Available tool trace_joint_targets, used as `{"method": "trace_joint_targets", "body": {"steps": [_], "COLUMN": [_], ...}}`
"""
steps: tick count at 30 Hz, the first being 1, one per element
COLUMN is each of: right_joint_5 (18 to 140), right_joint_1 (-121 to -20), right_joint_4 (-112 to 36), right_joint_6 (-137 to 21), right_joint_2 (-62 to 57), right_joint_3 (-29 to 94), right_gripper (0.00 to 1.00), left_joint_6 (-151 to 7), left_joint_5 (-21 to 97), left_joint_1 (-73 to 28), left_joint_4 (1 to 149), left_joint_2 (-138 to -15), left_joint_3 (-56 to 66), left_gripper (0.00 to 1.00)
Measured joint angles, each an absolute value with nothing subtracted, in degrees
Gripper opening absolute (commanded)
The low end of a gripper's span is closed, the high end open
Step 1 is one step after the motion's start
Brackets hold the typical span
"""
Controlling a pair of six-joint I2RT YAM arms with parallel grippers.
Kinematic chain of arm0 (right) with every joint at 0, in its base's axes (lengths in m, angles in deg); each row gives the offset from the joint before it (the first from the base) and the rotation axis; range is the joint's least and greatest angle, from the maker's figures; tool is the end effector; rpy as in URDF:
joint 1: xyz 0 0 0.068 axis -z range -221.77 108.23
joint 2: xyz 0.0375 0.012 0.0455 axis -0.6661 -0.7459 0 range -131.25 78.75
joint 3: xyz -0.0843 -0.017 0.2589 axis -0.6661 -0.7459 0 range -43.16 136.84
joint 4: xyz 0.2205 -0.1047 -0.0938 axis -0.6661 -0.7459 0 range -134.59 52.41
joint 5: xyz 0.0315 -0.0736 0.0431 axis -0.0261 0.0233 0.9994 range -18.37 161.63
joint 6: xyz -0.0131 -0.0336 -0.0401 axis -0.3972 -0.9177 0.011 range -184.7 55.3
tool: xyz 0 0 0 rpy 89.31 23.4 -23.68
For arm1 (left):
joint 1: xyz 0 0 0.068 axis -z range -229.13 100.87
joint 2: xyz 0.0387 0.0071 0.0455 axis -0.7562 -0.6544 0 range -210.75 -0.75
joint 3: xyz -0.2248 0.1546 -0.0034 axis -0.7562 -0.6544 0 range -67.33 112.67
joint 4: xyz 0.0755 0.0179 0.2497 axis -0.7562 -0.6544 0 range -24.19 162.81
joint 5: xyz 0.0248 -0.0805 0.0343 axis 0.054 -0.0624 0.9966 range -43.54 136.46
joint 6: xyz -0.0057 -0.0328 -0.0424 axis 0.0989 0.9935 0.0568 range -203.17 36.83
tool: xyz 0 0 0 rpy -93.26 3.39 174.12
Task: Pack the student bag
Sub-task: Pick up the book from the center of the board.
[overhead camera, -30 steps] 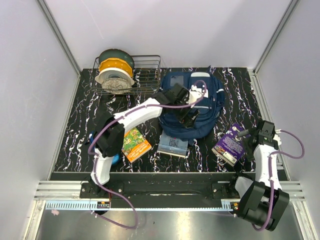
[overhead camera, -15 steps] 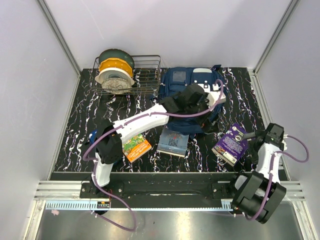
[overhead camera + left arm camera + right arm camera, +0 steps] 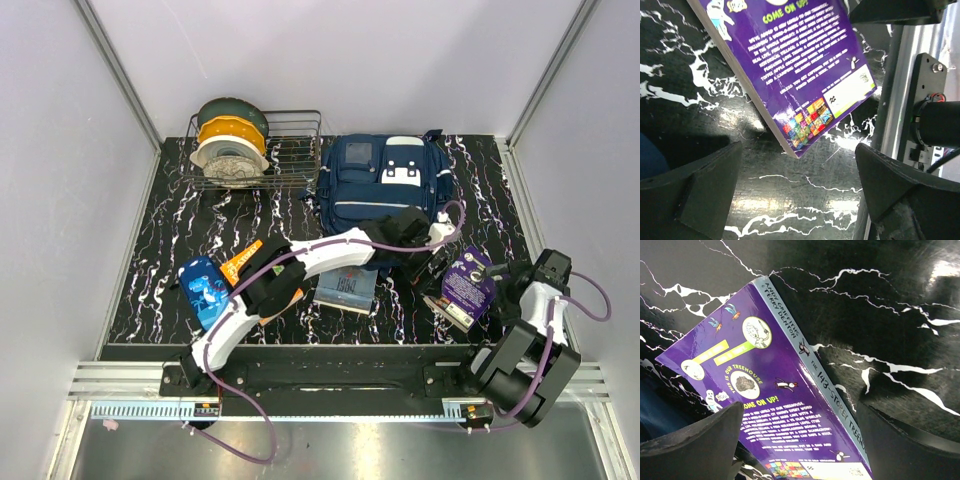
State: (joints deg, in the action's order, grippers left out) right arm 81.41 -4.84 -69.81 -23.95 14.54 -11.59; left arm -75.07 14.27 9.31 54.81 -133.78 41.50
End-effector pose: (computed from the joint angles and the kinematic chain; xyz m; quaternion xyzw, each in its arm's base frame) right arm 0.1556 -0.1095 0.1708 0.5954 0.7691 0.0904 0.2140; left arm 0.2588 -0.4576 0.1908 0.4752 0.7473 -0.4255 0.1864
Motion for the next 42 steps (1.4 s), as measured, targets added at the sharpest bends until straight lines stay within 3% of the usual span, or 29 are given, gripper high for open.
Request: {"method": "trace_joint_targets", "body": {"steps": [21, 33, 34, 42], "right_joint_5": [85.36, 94.56, 93.93, 80.31], "right_joint_1": [-4.82, -3.94, -4.16, -6.09], "right_joint_4": [-63.43, -48.35, -48.87, -59.56], "right_joint_6": [-24.3, -26.51, -26.71, -22.64], "right_joint_2": [11.66, 7.48, 8.01, 21.32], "right_joint_3": [-13.19, -15.15, -15.15, -17.58], "right_gripper": [0.98, 0.94, 1.0, 1.0], "left_joint_6": [-66.72, -64.19, -64.21, -64.14], "left_joint_5": [11.91, 10.65, 10.69, 10.84], "left_joint_1": [9.63, 8.91, 8.91, 9.0], "left_joint_4": [60.23, 60.41, 60.36, 60.51], "left_joint_2": [-143.31, -144.2, -144.2, -144.2], "left_joint_3": [48.24, 49.31, 49.31, 49.31], "left_gripper": [0.98, 0.92, 0.92, 0.93]}}
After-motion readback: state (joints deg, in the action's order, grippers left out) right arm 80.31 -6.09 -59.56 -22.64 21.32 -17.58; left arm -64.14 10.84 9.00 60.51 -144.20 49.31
